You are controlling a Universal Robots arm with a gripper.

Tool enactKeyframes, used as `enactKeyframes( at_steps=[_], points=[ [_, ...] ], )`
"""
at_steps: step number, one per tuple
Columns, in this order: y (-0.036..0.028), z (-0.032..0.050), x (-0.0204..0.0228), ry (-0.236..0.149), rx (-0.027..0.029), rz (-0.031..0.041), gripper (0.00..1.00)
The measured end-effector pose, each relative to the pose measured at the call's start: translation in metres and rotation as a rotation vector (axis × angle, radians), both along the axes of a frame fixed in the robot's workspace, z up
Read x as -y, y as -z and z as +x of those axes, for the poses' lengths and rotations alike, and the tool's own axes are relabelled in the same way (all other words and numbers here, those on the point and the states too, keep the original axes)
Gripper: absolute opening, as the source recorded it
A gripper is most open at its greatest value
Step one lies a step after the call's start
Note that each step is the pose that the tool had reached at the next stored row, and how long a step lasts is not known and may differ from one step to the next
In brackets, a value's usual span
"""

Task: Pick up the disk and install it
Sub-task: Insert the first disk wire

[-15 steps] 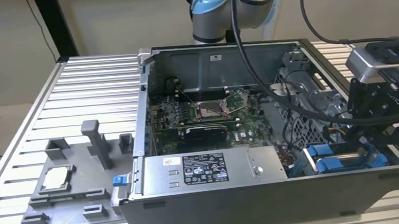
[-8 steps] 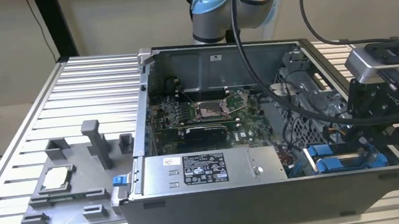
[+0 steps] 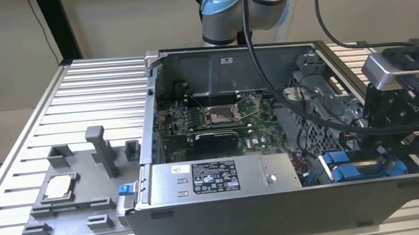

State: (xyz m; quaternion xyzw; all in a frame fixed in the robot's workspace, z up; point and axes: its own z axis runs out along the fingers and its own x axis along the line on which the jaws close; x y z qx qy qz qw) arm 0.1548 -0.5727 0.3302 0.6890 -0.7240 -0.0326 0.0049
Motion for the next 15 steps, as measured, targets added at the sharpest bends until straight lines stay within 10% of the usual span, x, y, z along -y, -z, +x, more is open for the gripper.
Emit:
enactKeyframes(
  at_steps=[7,14,15],
  points=[
    [-0.0265,0.0,0.0,0.0,0.0,-0.001,1.0],
    [-0.028,0.0,0.0,0.0,0.0,-0.0009,1.0],
    [-0.0281,0.0,0.0,0.0,-0.0001,-0.0009,0.0]
  ],
)
